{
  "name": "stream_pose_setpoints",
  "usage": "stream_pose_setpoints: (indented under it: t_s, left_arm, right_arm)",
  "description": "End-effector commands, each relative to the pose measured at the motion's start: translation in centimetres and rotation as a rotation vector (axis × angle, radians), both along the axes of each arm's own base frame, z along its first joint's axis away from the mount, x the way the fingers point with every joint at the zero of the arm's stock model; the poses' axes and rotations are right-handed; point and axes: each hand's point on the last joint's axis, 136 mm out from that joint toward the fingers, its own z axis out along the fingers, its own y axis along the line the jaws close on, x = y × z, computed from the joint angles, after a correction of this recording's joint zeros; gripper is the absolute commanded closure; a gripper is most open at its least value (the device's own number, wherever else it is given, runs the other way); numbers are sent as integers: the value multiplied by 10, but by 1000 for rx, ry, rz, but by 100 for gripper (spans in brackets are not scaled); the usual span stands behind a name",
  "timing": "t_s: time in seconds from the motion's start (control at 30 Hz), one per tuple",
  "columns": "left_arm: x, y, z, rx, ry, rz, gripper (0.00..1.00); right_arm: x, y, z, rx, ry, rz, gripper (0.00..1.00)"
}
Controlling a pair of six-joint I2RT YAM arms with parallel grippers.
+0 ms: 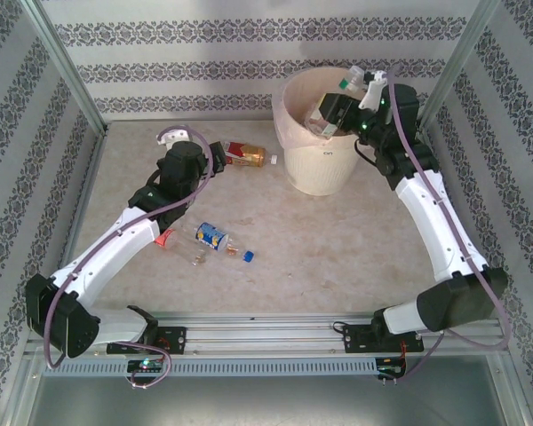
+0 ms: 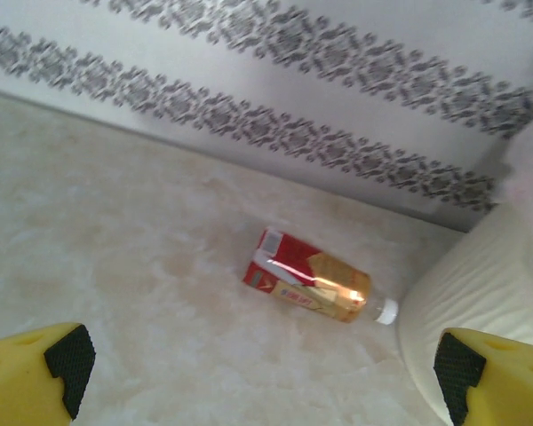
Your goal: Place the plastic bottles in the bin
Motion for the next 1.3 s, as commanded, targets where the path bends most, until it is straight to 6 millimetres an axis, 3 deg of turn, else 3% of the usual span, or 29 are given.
stream_pose_setpoints:
  t_s: [0.0,0.23,0.4,0.57,0.67,0.8,1.0,1.27]
  left_arm:
    - [-2,12,-7,-45,43,69,0]
    - [0,16,-14,-55,73,75,0]
    - [0,20,-17,-55,87,82,0]
    - [3,22,-22,-53,103,89,0]
    - [7,21,-26,-64,116,84,0]
    - [12,16,-32,-79,138,72,0]
    - [17,11,-40,-88,179,54,0]
    - [30,2,-59,-111,261,37,0]
  right_arm:
    - [27,-13,9,-18,-49,-77,57]
    - [69,2,-6,-19,-4,-89,52]
    - [76,16,-18,-47,17,-79,32]
    - [62,-18,-25,-72,19,-210,11]
    - [49,-42,-22,-101,7,-287,9]
    - [37,-59,-19,-145,2,-333,7]
    - [28,-60,-20,-180,1,-304,2]
    - [4,-33,-8,-172,-106,-139,2]
